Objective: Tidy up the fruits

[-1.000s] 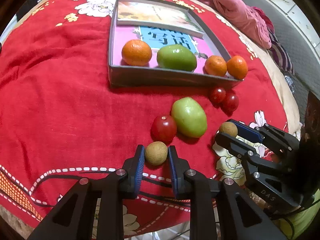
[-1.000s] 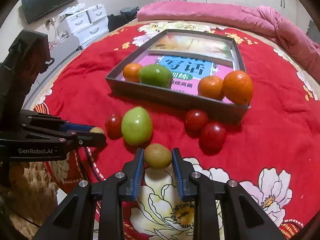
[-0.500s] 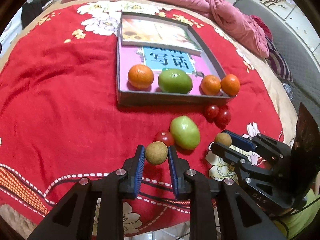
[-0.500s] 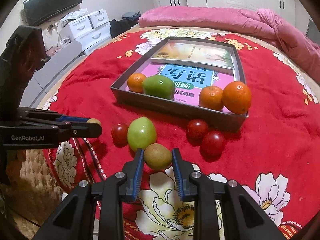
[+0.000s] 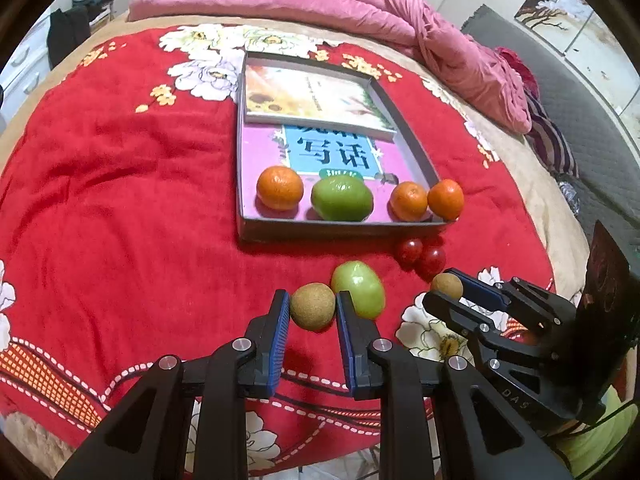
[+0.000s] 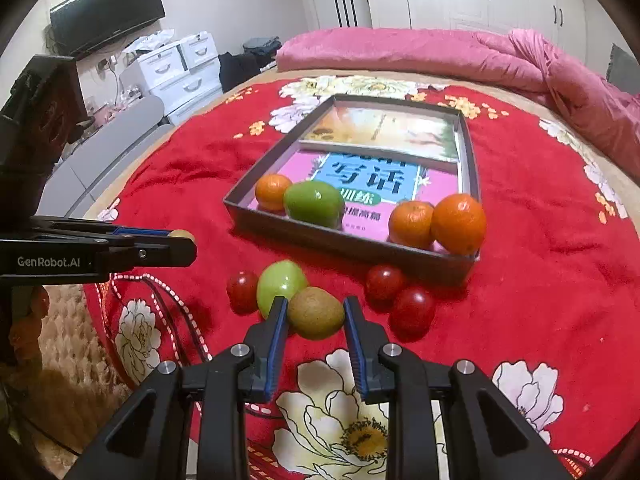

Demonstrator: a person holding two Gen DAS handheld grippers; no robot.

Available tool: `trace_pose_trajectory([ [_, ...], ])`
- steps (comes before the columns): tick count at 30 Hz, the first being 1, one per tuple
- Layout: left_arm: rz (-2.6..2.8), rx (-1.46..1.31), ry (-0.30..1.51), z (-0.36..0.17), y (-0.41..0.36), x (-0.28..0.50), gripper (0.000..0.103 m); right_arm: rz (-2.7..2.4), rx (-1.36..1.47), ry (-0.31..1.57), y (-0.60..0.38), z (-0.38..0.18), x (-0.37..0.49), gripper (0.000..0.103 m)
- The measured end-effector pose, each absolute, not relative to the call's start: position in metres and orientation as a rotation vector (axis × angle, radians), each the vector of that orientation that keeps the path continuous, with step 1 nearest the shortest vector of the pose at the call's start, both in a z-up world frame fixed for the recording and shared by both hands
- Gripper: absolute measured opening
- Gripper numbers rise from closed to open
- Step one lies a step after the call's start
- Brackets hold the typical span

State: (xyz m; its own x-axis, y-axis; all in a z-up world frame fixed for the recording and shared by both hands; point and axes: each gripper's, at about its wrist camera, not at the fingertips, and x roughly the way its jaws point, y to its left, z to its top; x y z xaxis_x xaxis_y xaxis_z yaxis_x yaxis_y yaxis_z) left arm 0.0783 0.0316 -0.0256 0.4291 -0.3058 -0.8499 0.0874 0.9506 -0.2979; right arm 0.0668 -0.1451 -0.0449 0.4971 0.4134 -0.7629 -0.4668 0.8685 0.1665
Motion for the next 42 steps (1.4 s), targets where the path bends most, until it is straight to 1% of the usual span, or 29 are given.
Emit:
trace_pose_trajectory([
  [30,-0.237,-0.247,0.986,0.017,0.03,0.105,0.024,0.462,0.004,0.751,-0.175,0.006,0.08,0.029],
  [42,-0.189,-0.228,0.961,0.013,0.033,0.129,0.024,0.383,0.014,0.674,-0.199,0.03,0.1,0.029],
])
